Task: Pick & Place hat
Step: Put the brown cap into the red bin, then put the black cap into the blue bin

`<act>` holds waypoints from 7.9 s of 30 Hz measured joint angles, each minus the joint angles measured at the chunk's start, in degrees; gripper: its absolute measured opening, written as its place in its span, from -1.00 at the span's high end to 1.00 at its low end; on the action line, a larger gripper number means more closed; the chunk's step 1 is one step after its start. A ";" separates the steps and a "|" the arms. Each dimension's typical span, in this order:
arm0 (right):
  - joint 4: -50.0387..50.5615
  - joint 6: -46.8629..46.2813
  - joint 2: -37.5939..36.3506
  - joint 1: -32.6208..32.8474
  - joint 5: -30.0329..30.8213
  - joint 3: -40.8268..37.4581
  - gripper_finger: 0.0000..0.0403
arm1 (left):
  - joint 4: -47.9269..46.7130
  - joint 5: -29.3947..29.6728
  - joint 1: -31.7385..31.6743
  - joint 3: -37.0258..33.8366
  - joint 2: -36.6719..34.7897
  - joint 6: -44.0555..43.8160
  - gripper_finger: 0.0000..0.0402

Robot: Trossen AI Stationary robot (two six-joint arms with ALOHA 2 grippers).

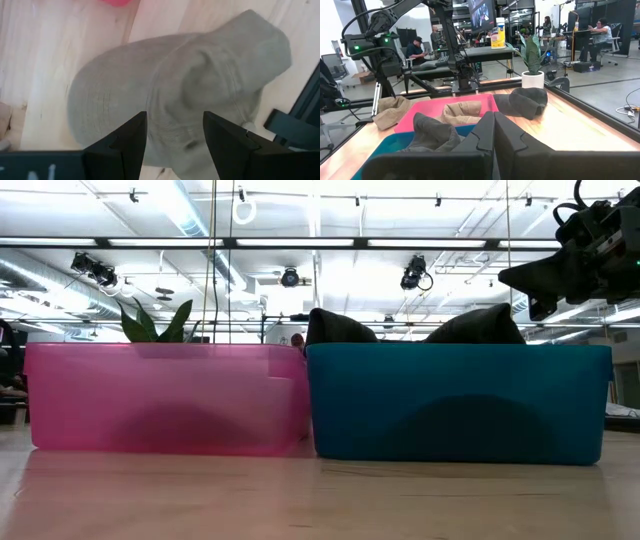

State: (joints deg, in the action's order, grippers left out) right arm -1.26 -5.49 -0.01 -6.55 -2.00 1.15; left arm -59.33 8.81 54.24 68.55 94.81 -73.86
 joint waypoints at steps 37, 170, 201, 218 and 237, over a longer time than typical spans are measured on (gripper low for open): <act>0.00 0.00 0.00 0.00 0.00 0.00 0.96 | -1.38 -6.70 -0.82 0.02 8.58 1.66 0.34; -0.01 0.00 0.00 0.00 0.02 0.00 0.96 | 2.60 21.34 -38.58 5.76 1.86 55.71 -0.15; 0.00 0.00 0.00 0.00 0.02 0.00 0.96 | -5.53 18.48 -54.99 6.01 -15.09 79.73 -0.11; -0.07 0.00 0.00 0.00 0.00 0.00 0.96 | 14.69 -1.46 -79.02 -14.60 -17.67 101.05 -0.11; 0.00 0.00 0.00 -0.02 0.02 0.00 0.96 | 24.71 -9.78 -93.81 -22.25 -17.08 107.01 -0.11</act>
State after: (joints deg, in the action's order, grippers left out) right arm -1.26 -5.50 -0.01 -6.56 -1.98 1.15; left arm -34.62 -0.97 -39.57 46.30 77.73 33.15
